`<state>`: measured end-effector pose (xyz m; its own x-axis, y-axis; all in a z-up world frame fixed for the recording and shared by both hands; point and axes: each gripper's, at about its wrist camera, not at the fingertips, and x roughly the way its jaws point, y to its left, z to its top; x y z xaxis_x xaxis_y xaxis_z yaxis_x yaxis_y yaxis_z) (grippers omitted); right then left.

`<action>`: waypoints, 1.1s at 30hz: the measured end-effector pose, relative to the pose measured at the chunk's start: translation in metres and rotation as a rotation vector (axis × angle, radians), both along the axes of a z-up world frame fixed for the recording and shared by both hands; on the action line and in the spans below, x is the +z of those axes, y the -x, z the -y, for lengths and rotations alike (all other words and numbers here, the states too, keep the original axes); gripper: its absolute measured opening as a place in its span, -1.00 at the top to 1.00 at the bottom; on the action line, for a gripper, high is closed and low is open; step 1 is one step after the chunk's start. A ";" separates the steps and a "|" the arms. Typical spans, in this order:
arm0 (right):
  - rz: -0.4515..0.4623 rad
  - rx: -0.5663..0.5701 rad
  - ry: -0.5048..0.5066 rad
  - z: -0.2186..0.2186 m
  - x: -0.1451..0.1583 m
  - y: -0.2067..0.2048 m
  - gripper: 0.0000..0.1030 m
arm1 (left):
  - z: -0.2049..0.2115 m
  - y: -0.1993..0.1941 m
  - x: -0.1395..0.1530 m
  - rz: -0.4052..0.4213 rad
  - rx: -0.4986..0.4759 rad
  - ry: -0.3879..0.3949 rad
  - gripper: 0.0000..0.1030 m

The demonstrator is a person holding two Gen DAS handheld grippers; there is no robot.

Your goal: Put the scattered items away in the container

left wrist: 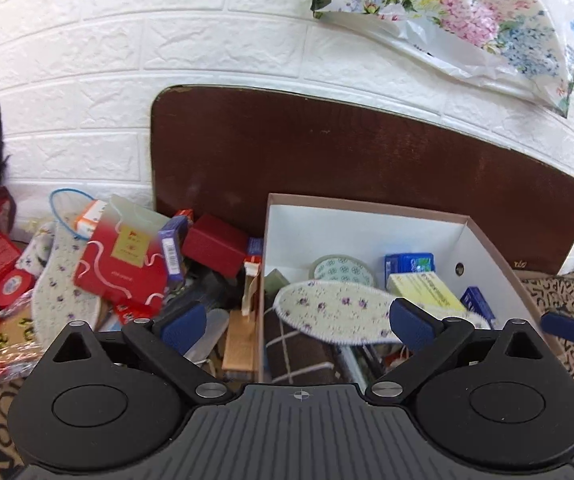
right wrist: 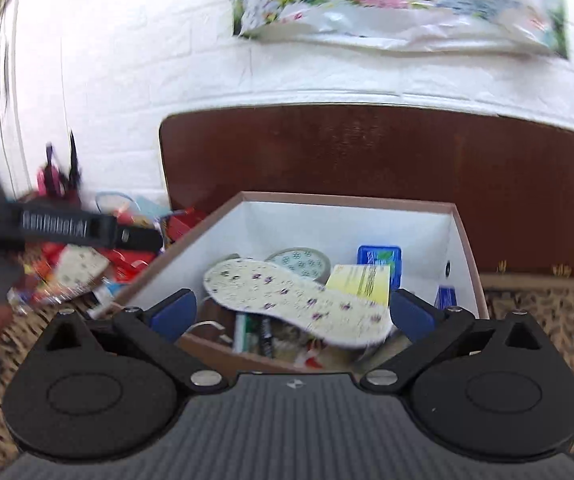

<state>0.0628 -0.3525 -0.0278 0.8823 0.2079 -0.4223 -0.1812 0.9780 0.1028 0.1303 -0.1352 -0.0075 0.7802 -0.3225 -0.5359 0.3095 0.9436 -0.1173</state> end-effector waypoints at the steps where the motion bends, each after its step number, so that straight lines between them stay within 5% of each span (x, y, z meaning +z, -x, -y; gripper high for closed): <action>1: -0.005 -0.004 -0.024 0.001 0.001 0.007 -0.99 | -0.002 0.009 -0.001 0.012 0.001 -0.010 -1.00; 16: -0.003 -0.019 -0.039 0.003 0.015 0.105 -0.99 | -0.008 0.114 -0.005 0.020 -0.039 -0.077 -1.00; 33: -0.021 0.079 -0.009 -0.040 0.013 0.140 -0.99 | -0.050 0.162 -0.016 -0.024 0.023 -0.137 -1.00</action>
